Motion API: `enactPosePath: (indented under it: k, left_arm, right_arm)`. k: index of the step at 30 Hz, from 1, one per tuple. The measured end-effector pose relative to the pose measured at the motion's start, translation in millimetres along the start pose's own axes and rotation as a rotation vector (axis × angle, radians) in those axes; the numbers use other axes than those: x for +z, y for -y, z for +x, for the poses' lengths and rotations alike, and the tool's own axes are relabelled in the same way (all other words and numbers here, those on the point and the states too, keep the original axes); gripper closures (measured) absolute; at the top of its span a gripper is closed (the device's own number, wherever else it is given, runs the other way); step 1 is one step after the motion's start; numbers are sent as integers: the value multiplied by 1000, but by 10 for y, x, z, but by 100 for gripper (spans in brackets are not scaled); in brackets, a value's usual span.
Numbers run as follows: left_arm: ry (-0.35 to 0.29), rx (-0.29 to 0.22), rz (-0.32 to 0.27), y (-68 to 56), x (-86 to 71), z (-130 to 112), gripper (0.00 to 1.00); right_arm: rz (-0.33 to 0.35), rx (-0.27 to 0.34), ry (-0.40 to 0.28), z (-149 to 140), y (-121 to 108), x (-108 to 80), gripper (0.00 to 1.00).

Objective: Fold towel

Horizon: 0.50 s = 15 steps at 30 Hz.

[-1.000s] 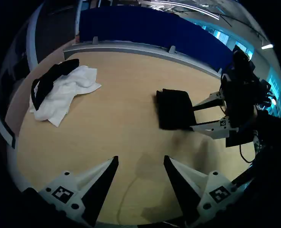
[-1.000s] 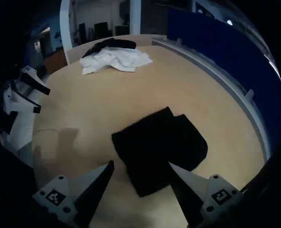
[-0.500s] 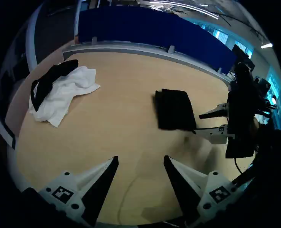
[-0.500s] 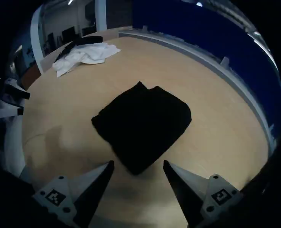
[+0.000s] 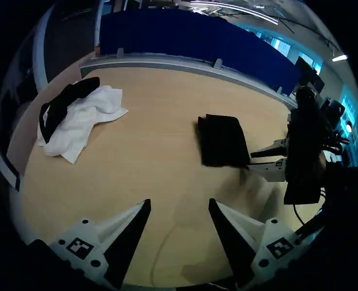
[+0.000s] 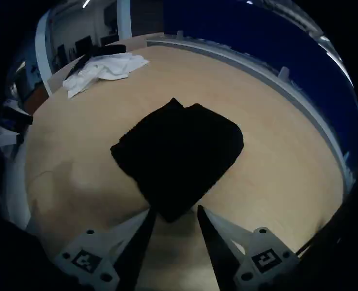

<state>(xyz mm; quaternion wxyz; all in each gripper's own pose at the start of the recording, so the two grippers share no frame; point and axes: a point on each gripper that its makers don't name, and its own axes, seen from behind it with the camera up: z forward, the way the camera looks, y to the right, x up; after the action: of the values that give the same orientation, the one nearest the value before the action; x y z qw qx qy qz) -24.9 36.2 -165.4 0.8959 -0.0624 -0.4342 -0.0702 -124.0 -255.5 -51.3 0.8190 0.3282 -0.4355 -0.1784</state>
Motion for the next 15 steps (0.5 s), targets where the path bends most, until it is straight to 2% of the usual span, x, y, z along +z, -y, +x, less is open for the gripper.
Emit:
enactPosePath:
  k: [4, 12, 15]
  left_arm:
    - [0, 0, 3, 10, 4, 4, 12]
    - [1, 2, 3, 11, 31, 0, 12]
    - [1, 2, 3, 10, 41, -6, 12]
  right_arm:
    - [3, 1, 3, -43, 23, 6, 61]
    - [20, 9, 5, -67, 53, 24, 73]
    - [24, 12, 3, -56, 58, 15, 83]
